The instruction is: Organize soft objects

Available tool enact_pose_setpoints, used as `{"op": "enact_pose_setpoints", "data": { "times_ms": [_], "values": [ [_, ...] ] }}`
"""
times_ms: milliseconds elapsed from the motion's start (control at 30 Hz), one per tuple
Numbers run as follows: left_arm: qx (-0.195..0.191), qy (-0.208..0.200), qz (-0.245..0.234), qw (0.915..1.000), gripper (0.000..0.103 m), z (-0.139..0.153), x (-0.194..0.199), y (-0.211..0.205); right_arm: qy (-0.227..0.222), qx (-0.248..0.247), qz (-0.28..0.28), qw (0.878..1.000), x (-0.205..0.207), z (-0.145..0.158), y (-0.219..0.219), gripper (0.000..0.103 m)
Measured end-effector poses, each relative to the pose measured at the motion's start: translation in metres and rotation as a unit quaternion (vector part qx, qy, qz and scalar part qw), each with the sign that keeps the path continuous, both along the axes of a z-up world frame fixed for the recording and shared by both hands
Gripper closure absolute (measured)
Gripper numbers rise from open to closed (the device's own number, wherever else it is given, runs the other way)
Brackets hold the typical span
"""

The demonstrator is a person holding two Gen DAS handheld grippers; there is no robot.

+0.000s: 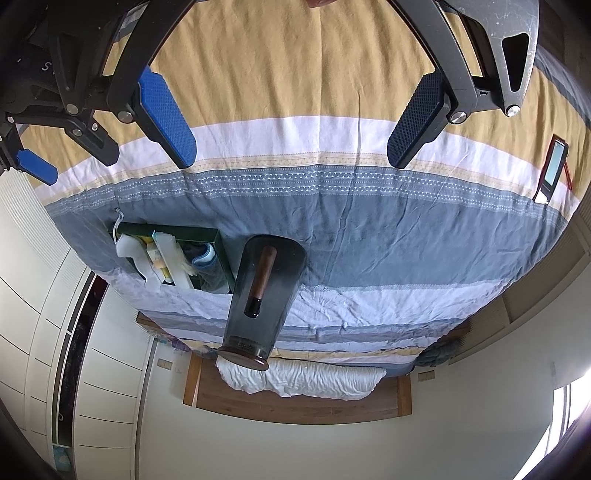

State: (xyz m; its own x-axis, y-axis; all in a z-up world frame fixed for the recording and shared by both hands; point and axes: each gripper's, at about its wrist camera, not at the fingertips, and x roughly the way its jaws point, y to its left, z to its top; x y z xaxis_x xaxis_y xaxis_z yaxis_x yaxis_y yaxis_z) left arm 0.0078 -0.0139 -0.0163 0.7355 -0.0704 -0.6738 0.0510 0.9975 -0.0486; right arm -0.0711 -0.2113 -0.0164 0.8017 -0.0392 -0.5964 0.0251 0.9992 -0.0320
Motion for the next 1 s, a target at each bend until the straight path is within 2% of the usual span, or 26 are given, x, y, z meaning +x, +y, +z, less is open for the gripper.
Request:
{"op": "enact_pose_setpoints", "data": {
  "times_ms": [1000],
  "values": [
    [0.003,-0.024,0.010,0.9996,0.002,0.0093,-0.0047,0.0024,-0.009,-0.017,0.014,1.000,-0.0059,0.0062,0.0060,0.000]
  ]
}}
